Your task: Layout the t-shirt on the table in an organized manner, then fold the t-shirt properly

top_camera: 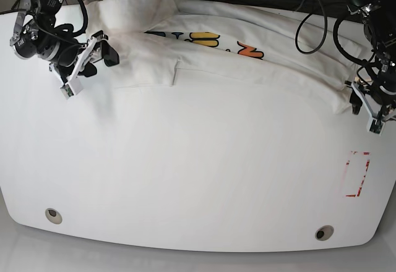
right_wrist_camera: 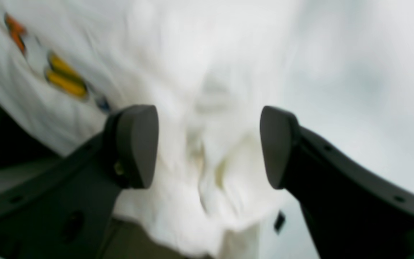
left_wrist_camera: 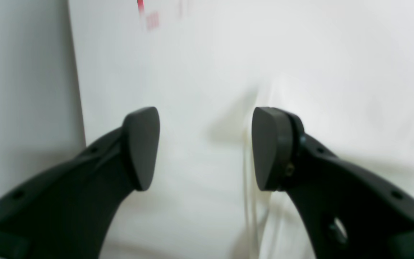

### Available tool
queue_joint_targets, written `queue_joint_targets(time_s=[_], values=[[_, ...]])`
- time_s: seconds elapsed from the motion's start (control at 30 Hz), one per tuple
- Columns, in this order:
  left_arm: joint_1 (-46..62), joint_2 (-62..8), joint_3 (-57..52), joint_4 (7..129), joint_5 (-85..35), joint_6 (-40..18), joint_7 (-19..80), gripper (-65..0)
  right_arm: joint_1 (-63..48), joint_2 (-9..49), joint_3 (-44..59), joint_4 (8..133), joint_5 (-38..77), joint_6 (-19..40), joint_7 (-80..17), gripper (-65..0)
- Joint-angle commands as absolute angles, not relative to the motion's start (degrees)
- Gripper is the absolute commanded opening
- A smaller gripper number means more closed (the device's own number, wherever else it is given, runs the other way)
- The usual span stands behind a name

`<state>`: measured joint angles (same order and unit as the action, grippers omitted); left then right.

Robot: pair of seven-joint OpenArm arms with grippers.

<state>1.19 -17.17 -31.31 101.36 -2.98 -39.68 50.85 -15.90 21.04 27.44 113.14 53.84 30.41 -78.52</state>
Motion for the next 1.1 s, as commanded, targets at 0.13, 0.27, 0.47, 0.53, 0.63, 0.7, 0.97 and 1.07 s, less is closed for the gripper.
queue_joint_targets(time_s=[0.13,0.27,0.47,0.53,0.63,0.7,0.97,1.07], values=[[-2.33,-16.84,-30.64,100.79,-2.86,-38.46,49.89,-26.9,-12.62,17.54,27.74,113.8,54.55,30.55,-77.85,-22.4],[-2.51,-16.66,-30.46,100.7,-2.86,-38.46,49.71,-26.9,-11.65,15.25,27.65,113.8,54.55,30.55,-77.85,-22.4],[-4.44,-16.31,-27.82,96.92,-2.86,-38.46,49.54,-26.9,-11.21,13.05,27.65,113.71,54.46,30.55,-77.85,-22.4],[-4.88,-16.31,-27.74,95.08,-2.86,-38.46,49.01,-26.9,-11.21,12.7,27.65,113.71,54.46,30.55,-77.85,-22.4],[-5.14,-16.4,-27.38,91.56,-2.86,-38.46,46.9,-26.9,-11.21,12.7,27.65,113.71,54.46,30.55,-77.85,-22.4],[-5.14,-16.4,-26.68,89.45,-2.86,-38.46,45.85,-26.9,-11.21,12.7,27.65,113.71,54.46,30.55,-77.85,-22.4],[-6.02,-16.57,-24.13,81.54,-2.86,-37.23,43.91,-26.7,-11.38,13.05,27.65,113.71,54.46,30.55,-77.85,-22.4],[-6.37,-16.57,-23.87,79.34,-2.86,-37.14,43.74,-26.7,-11.47,13.14,27.74,113.71,54.46,30.55,-77.85,-22.4]])
